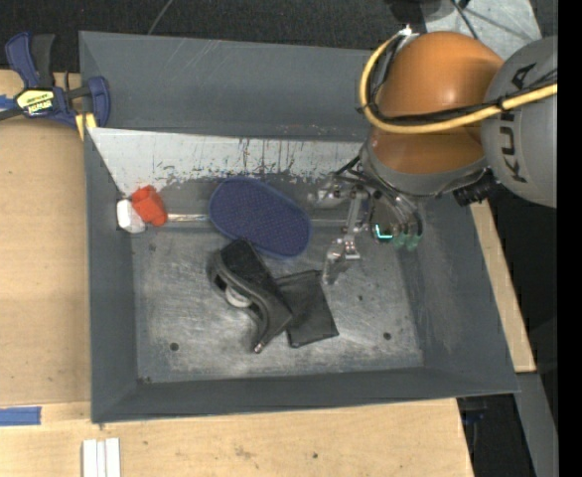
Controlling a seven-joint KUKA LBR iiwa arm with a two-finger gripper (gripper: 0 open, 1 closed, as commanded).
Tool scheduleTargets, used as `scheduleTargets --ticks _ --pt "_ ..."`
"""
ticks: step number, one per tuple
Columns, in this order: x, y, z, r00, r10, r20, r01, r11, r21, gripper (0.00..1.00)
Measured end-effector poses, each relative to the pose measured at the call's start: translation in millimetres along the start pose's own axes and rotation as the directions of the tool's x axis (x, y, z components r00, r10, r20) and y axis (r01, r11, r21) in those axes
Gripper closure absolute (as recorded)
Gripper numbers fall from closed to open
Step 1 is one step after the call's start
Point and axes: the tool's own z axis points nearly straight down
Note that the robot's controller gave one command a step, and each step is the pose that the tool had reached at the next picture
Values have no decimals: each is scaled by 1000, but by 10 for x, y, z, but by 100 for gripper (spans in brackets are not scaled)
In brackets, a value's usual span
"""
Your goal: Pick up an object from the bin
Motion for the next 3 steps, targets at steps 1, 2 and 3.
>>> scheduleTargets --ticks 1,2,3 --pt "-380 396 1013 998 -55 5 55 998 0 0" --pt "-418 356 1079 1000 1 13 -1 1000 2 0" --pt "-564 363 1007 985 174 -4 -174 985 0 0"
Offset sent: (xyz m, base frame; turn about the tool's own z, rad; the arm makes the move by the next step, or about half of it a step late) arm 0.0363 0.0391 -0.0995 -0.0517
